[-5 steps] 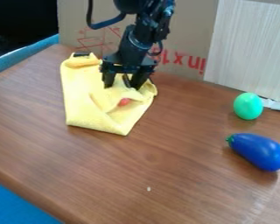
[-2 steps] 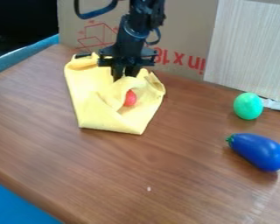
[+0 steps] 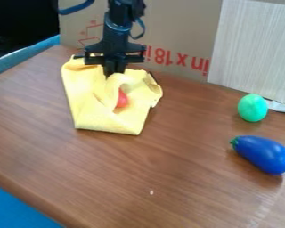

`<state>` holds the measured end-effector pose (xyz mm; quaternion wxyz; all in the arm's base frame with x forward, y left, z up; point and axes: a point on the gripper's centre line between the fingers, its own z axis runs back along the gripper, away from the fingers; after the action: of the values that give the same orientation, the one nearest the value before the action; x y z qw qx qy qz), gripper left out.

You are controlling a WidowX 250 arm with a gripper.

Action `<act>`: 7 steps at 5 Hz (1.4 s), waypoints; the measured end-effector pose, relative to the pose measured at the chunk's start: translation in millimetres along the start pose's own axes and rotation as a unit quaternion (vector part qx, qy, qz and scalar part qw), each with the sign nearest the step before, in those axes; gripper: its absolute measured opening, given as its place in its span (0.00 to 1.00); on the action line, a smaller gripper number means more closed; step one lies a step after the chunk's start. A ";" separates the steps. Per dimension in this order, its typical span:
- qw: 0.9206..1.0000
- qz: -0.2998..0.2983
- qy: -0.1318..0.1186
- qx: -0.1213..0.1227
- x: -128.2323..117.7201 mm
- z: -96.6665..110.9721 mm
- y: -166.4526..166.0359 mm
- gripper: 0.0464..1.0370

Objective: Unfold the cloth from top right to bottom left

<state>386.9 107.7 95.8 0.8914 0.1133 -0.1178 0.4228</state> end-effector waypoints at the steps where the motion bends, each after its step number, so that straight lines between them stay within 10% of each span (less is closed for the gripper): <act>1: 1.000 -0.004 0.017 -0.021 6.6 3.6 17.6 0.04; 4: 0.989 0.013 0.072 -0.125 28.1 25.0 90.2 0.04; 7: 0.997 0.010 0.070 -0.028 7.6 -14.7 146.9 0.04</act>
<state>278.6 208.3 99.2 0.8961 0.0570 -0.0677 0.4349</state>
